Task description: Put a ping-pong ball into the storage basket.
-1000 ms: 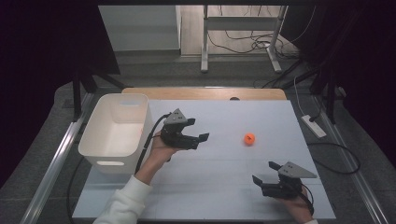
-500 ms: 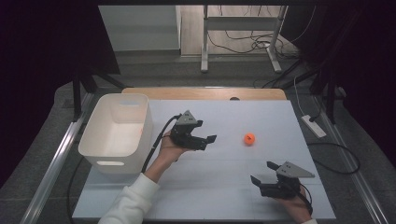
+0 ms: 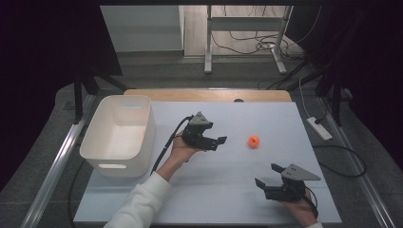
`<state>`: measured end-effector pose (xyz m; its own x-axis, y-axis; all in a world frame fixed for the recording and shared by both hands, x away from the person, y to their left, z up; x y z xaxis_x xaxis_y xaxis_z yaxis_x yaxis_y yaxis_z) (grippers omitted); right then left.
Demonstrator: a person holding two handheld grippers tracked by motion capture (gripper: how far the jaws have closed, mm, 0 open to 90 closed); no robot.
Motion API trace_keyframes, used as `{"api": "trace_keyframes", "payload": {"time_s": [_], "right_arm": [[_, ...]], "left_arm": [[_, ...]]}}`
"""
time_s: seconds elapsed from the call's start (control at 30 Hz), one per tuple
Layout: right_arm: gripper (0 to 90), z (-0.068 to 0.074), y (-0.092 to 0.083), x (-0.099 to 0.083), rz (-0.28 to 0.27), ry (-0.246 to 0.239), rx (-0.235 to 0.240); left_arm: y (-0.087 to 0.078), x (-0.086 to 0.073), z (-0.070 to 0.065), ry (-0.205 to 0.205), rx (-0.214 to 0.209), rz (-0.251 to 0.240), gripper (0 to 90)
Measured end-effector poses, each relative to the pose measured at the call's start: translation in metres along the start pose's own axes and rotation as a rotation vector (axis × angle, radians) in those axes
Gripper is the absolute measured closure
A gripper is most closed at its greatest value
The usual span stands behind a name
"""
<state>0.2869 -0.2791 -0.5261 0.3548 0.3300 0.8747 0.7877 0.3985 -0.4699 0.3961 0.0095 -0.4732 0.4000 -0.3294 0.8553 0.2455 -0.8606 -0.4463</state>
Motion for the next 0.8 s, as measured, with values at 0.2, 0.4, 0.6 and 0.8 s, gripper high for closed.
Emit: {"api": "trace_keyframes", "payload": {"time_s": [0.2, 0.4, 0.6, 0.8], "right_arm": [[14.2, 0.000, 0.000, 0.000, 0.001, -0.002, 0.000], [14.2, 0.000, 0.000, -0.001, 0.005, -0.001, 0.000], [14.2, 0.000, 0.000, -0.001, 0.005, -0.002, -0.002], [14.2, 0.000, 0.000, -0.001, 0.004, -0.001, 0.000]], "left_arm": [[0.011, 0.004, 0.001, 0.010, -0.009, 0.006, 19.8], [0.019, 0.006, 0.002, 0.021, -0.022, 0.007, 19.9], [0.026, 0.007, 0.003, 0.021, -0.017, 0.021, 20.1], [0.032, 0.007, 0.006, 0.016, -0.018, 0.031, 20.0]]}}
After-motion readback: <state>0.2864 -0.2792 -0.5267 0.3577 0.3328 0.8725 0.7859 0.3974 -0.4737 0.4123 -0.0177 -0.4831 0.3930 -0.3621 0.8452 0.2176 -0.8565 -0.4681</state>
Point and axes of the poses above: each handheld gripper's, and its own axes: y roughly forward along the jaws, x roughly out of its top, z roughly to its left, the point moved 3 cm from there along y, roughly forward along the jaws, and after that the axes turned 14 degrees about -x, right-handed, at the moved point
